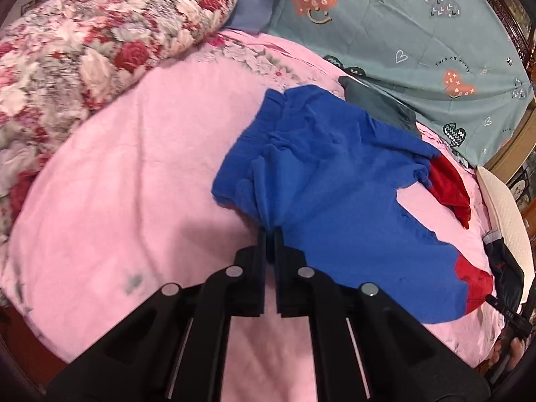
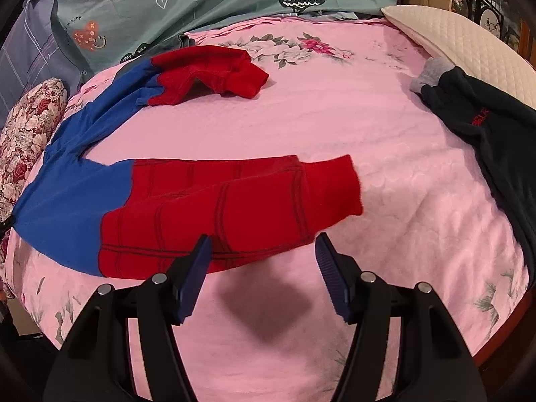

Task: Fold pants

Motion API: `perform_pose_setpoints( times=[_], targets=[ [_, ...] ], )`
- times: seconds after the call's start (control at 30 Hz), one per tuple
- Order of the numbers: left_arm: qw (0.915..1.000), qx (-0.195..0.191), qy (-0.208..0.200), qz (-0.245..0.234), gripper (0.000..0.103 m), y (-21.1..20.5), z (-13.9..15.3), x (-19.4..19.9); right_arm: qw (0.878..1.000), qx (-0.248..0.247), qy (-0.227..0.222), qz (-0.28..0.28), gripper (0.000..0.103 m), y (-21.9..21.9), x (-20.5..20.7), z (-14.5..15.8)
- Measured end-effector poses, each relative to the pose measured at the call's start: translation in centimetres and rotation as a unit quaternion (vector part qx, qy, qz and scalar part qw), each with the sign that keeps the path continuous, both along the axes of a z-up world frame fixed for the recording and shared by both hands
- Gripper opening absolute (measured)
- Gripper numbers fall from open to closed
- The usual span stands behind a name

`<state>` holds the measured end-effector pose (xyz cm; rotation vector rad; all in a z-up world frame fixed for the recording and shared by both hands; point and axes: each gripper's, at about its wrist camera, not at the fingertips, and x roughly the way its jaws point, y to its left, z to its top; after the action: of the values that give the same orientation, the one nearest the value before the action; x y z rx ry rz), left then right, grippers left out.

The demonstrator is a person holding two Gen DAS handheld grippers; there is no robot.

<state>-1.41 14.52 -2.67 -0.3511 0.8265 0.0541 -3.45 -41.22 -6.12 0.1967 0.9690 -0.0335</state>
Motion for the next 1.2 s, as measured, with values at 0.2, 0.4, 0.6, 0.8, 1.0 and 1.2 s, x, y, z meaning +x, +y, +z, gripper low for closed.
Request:
perform_pose_setpoints(
  times=[0.2,0.4,0.6,0.8,1.0,1.2],
  targets=[
    [0.9973,0.038,0.058,0.025,0.037,1.6,-2.2,0.0,0.999,0.025,-0.023,0.014,0.064,0.0,2.0,1.1],
    [0.9903,0.126,-0.049,0.03,0.096,-1.8,3.3,0.6,0.997,0.057,-0.057,-0.01,0.091,-1.8,11.7,3.0],
    [0.9912,0.124,-0.043,0.017,0.097,-3.6,3.3,4.1,0.997,0.068,-0.006,-0.038,0.091,-3.0,24.6,0.0],
    [0.994,0.104,-0.006,0.034,0.097,-2.0,1.0,5.7,0.982,-0.168,0.046,0.066,0.017,1.3,29.7,0.6],
    [0.9964,0.085,0.005,0.008,0.097,-2.2,0.0,10.1,0.974,-0.218,0.054,0.032,0.042,-0.6,35.2,1.8],
    [0.9958,0.09,-0.015,0.004,0.097,-1.7,2.1,14.6,0.971,-0.241,-0.001,0.005,0.068,0.7,31.0,4.6]
  ],
)
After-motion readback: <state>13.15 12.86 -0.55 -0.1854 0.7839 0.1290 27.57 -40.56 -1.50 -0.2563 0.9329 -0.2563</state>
